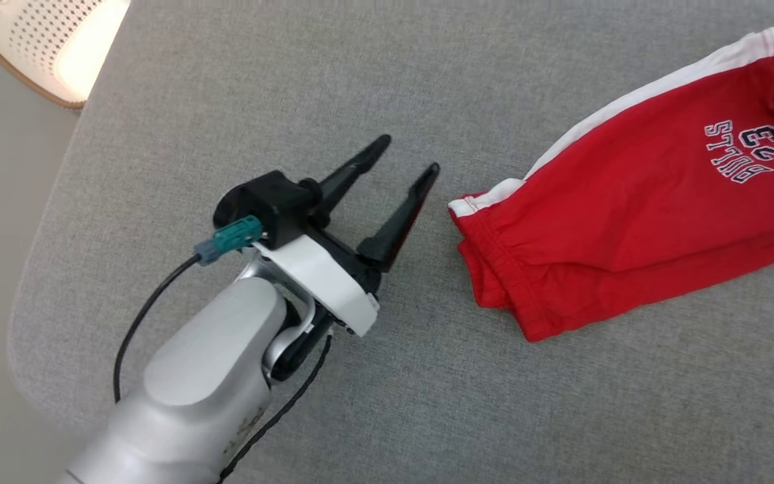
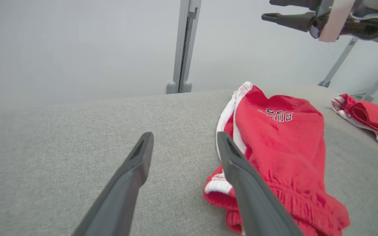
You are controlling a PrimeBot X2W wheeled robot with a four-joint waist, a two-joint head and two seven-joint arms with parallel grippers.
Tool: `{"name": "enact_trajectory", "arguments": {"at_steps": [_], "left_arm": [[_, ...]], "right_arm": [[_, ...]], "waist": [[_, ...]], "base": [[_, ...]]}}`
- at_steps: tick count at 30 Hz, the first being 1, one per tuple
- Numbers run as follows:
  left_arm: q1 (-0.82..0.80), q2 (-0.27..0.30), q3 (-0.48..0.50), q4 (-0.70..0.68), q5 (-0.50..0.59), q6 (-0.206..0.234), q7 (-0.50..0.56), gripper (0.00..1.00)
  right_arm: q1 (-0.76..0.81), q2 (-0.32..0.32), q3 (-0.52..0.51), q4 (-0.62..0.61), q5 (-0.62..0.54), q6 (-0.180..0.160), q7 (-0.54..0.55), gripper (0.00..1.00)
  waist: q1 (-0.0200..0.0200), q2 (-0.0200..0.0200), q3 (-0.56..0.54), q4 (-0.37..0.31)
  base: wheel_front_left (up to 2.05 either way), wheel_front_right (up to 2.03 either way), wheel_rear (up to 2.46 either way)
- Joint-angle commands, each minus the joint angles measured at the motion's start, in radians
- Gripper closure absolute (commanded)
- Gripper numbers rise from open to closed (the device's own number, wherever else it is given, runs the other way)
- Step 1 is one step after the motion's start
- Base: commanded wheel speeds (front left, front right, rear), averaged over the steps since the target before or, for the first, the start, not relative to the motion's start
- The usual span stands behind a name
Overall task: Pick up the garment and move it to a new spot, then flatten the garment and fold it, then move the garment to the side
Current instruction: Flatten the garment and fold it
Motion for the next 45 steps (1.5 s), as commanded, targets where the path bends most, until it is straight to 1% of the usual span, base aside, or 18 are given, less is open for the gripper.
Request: {"name": "enact_trajectory", "arguments": {"at_steps": [1,3,6,10,13,15,18,22,25,29,32,36,39,42,45], "left_arm": [[0.021,0.009,0.033,0.0,0.012,-0.001,-0.004,0.0],[0.049,0.009,0.104,-0.01,0.028,-0.001,-0.004,0.0],[0.101,-0.006,0.216,-0.035,0.056,-0.001,-0.004,0.0],[0.176,-0.03,0.365,-0.083,0.094,-0.001,-0.003,0.0],[0.233,-0.052,0.453,-0.118,0.119,-0.001,-0.003,0.0],[0.27,-0.062,0.503,-0.137,0.132,-0.001,-0.003,0.0],[0.322,-0.078,0.554,-0.163,0.153,-0.001,-0.003,0.0],[0.387,-0.087,0.595,-0.197,0.186,-0.001,-0.003,0.0],[0.432,-0.098,0.61,-0.218,0.221,-0.001,-0.003,0.0],[0.489,-0.11,0.626,-0.231,0.269,-0.001,-0.003,0.0],[0.523,-0.114,0.622,-0.231,0.299,-0.001,-0.003,0.0],[0.553,-0.121,0.627,-0.231,0.307,-0.001,-0.003,0.0],[0.56,-0.123,0.628,-0.231,0.308,-0.001,-0.003,0.0],[0.555,-0.125,0.628,-0.232,0.307,-0.001,-0.003,0.0],[0.535,-0.125,0.618,-0.233,0.31,-0.001,-0.003,0.0]], "right_arm": [[0.041,0.029,-0.028,0.021,0.0,-0.002,-0.037,0.0],[0.088,0.077,-0.105,0.066,0.013,-0.002,-0.109,0.0],[0.181,0.15,-0.203,0.121,0.019,-0.002,-0.204,0.0],[0.291,0.241,-0.356,0.146,0.047,-0.002,-0.266,0.0],[0.389,0.303,-0.476,0.122,0.06,-0.002,-0.279,0.0],[0.456,0.338,-0.561,0.06,0.042,-0.002,-0.28,0.0],[0.598,0.402,-0.681,-0.036,0.006,-0.002,-0.28,0.0],[0.773,0.492,-0.811,-0.161,-0.073,-0.002,-0.28,0.0],[0.891,0.559,-0.876,-0.234,-0.134,-0.002,-0.28,0.0],[1.012,0.64,-0.948,-0.306,-0.192,-0.002,-0.28,0.0],[1.077,0.679,-0.977,-0.339,-0.231,-0.001,-0.28,0.0],[1.121,0.706,-0.993,-0.36,-0.267,-0.001,-0.28,0.0],[1.129,0.71,-1.004,-0.364,-0.274,-0.001,-0.28,0.0],[1.13,0.714,-1.016,-0.357,-0.273,-0.001,-0.279,0.0],[1.111,0.72,-1.034,-0.338,-0.255,-0.001,-0.247,0.0]], "waist": [[0.0,0.0,-0.046,-0.032],[0.0,0.0,-0.077,-0.048],[0.0,0.0,-0.128,-0.068],[0.0,0.0,-0.182,-0.094],[0.0,0.0,-0.214,-0.114],[0.0,0.0,-0.23,-0.127],[0.0,0.0,-0.251,-0.147],[0.0,0.0,-0.267,-0.173],[0.0,0.0,-0.276,-0.188],[0.0,0.0,-0.281,-0.204],[0.0,0.0,-0.283,-0.213],[0.0,0.0,-0.283,-0.219],[0.0,0.0,-0.282,-0.218],[0.0,0.0,-0.276,-0.212],[0.0,0.0,-0.262,-0.2]], "base": [[0.0,0.0,0.0],[0.0,0.0,0.0],[0.0,0.0,0.0],[0.0,0.0,0.0],[0.0,0.0,0.0],[0.0,0.0,0.0],[0.0,0.0,0.0],[0.0,0.0,0.0],[0.0,0.0,0.0],[0.0,0.0,0.0],[0.0,0.0,0.0],[0.0,0.0,0.0],[0.0,0.0,0.0],[0.0,0.0,0.0],[0.0,0.0,0.0]]}}
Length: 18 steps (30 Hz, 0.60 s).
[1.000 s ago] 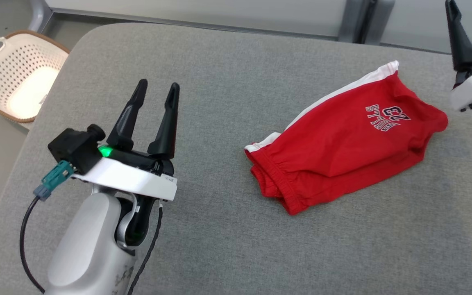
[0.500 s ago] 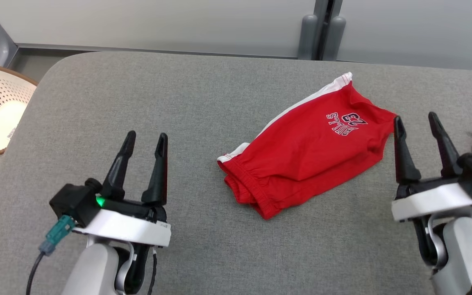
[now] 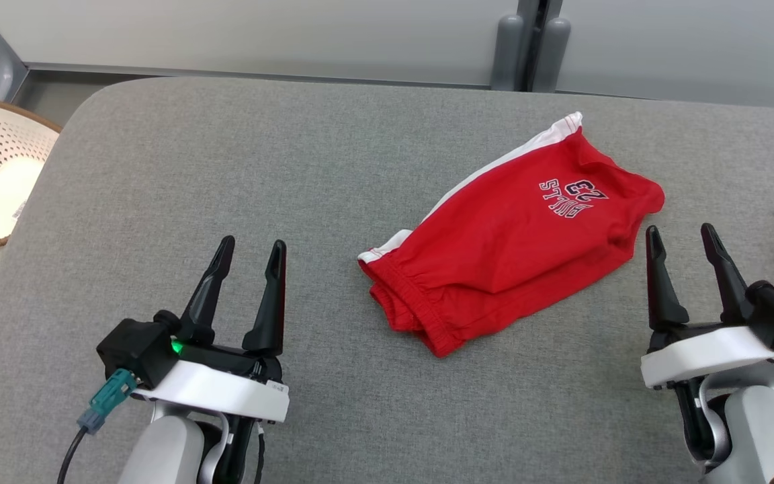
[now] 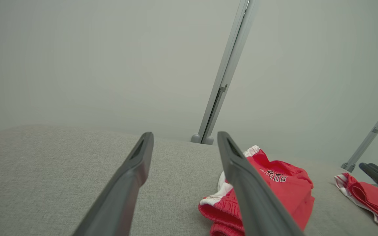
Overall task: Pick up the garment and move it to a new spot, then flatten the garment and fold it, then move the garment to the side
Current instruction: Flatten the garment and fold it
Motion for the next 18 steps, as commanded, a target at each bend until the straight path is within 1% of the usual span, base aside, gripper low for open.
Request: {"name": "enact_trajectory", "arguments": {"at_steps": [1,6,10,14,18], "left_arm": [[-0.014,0.002,-0.001,-0.002,0.008,-0.001,-0.001,0.0],[-0.033,0.002,-0.017,-0.007,-0.037,-0.001,-0.001,0.0],[-0.05,0.002,-0.038,-0.007,-0.06,-0.001,-0.002,0.0],[-0.065,0.002,-0.053,-0.007,-0.084,-0.001,-0.002,0.0],[-0.072,0.002,-0.064,-0.004,-0.102,-0.001,-0.002,0.0]], "right_arm": [[-0.014,0.001,-0.009,0.002,0.01,-0.001,0.011,0.0],[-0.074,0.033,-0.094,0.042,0.121,-0.001,0.126,0.0],[-0.137,0.048,-0.168,0.079,0.166,-0.001,0.218,0.0],[-0.202,0.054,-0.254,0.124,0.163,-0.001,0.298,0.0],[-0.257,0.058,-0.349,0.181,0.115,-0.001,0.369,0.0]], "waist": [[0.0,-0.0001,0.009,0.008],[0.0,-0.0001,0.051,0.042],[0.0,-0.0001,0.09,0.079],[0.0,-0.0001,0.126,0.119],[0.0,-0.0001,0.15,0.152]], "base": [[0.0,0.0,0.0],[0.0,0.0,0.0],[0.0,0.0,0.0],[0.0,0.0,0.0],[0.0,0.0,0.0]]}}
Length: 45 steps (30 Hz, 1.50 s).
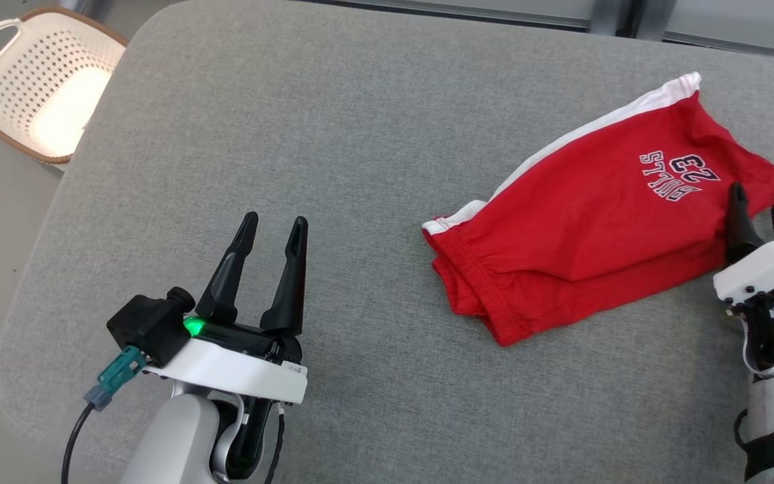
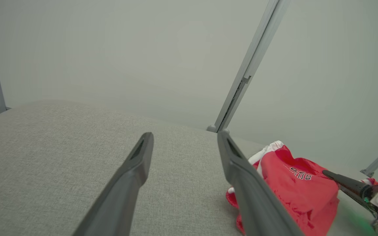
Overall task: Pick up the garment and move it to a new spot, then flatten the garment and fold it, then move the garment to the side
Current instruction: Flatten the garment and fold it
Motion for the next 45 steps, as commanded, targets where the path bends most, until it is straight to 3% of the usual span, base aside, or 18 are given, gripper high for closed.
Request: {"name": "enact_trajectory", "arguments": {"at_steps": [1,7,18,26,27,28,29,36,45], "left_arm": [[-0.015,0.003,-0.001,0.001,-0.012,-0.001,-0.002,0.0],[-0.027,0.003,-0.014,0.005,-0.027,-0.001,-0.002,0.0],[-0.046,0.003,-0.033,-0.002,-0.047,-0.001,-0.002,0.0],[-0.045,0.003,-0.031,0.003,-0.052,-0.001,-0.001,0.0],[-0.045,0.003,-0.032,0.004,-0.052,-0.001,-0.002,0.0],[-0.046,0.003,-0.031,0.006,-0.051,-0.001,-0.002,0.0],[-0.047,0.003,-0.03,0.008,-0.05,-0.001,-0.002,0.0],[-0.038,0.003,-0.029,0.018,-0.035,-0.001,-0.002,0.0],[-0.003,0.003,-0.008,0.026,-0.002,-0.001,-0.002,0.0]], "right_arm": [[-0.025,-0.001,-0.045,0.025,-0.032,-0.001,0.03,0.0],[-0.08,0.005,-0.17,0.115,-0.086,-0.001,0.118,0.0],[-0.162,0.015,-0.149,0.23,-0.101,0.0,0.18,0.0],[-0.239,0.012,-0.222,0.281,-0.18,-0.001,0.18,0.0],[-0.247,0.011,-0.222,0.285,-0.19,0.0,0.175,0.2],[-0.255,0.011,-0.223,0.289,-0.197,0.0,0.17,0.7],[-0.263,0.011,-0.225,0.292,-0.197,0.0,0.157,1.0],[-0.265,0.003,-0.223,0.309,-0.164,-0.001,0.063,1.0],[-0.162,0.001,-0.209,0.241,-0.011,0.0,-0.047,1.0]], "waist": [[0.0,0.0,0.026,0.032],[0.0,0.0,0.034,0.062],[0.0,0.0,0.043,0.093],[0.0,0.0,0.059,0.104],[0.0,0.0,0.06,0.103],[0.0,0.0,0.06,0.102],[0.0,0.0,0.059,0.101],[0.0,0.0,0.023,0.065],[0.0,0.0,-0.058,-0.008]], "base": [[0.0,0.0,0.0],[0.0,0.0,0.0],[0.0,0.0,0.0],[0.0,0.0,0.0],[0.0,0.0,0.0],[0.0,0.0,0.0],[0.0,0.0,0.0],[0.0,0.0,0.0],[0.0,0.0,0.0]]}}
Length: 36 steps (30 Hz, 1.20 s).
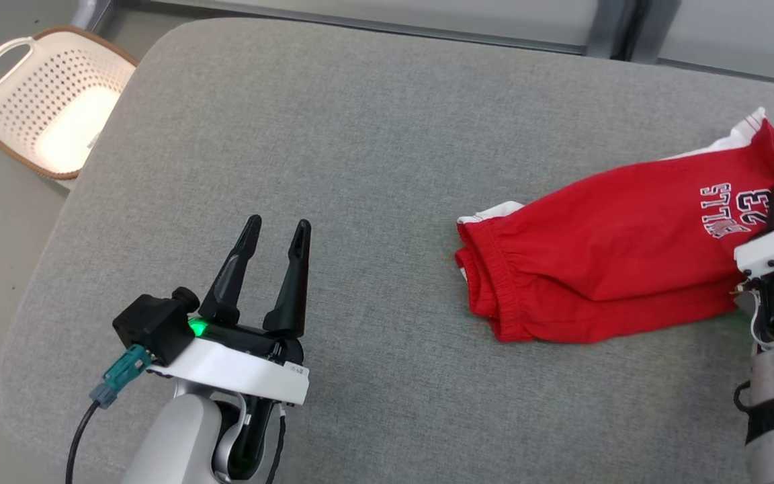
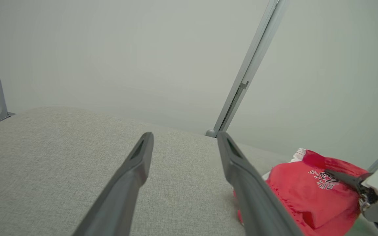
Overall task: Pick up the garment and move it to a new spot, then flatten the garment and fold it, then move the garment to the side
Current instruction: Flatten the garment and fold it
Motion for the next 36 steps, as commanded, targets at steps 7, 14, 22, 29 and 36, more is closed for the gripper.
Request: {"name": "enact_trajectory", "arguments": {"at_steps": [7,14,22,29,36], "left_arm": [[0.045,0.003,0.017,0.007,0.02,-0.001,-0.002,0.0],[0.066,0.004,0.0,0.011,0.037,-0.001,-0.002,0.0],[0.061,0.004,-0.005,0.019,0.042,-0.001,-0.002,0.0],[0.083,0.003,0.017,0.026,0.044,-0.001,-0.002,0.0],[0.097,0.003,0.023,0.031,0.045,-0.001,-0.001,0.0]], "right_arm": [[0.156,-0.002,-0.028,-0.049,0.129,0.0,-0.04,1.0],[0.218,-0.003,0.063,-0.076,0.165,0.0,-0.067,1.0],[0.23,-0.003,0.265,-0.115,0.271,0.0,-0.125,1.0],[0.3,-0.004,0.496,-0.233,0.386,0.0,-0.161,1.0],[0.367,-0.004,0.643,-0.344,0.426,0.0,-0.158,1.0]], "waist": [[0.0,0.0,-0.087,-0.066],[0.0,0.0,-0.105,-0.091],[0.0,0.0,-0.124,-0.075],[0.0,0.0,-0.147,-0.049],[0.0,0.0,-0.158,-0.024]], "base": [[0.0,0.0,0.0],[0.0,0.0,0.0],[0.0,0.0,0.0],[0.0,0.0,0.0],[0.0,0.0,0.0]]}}
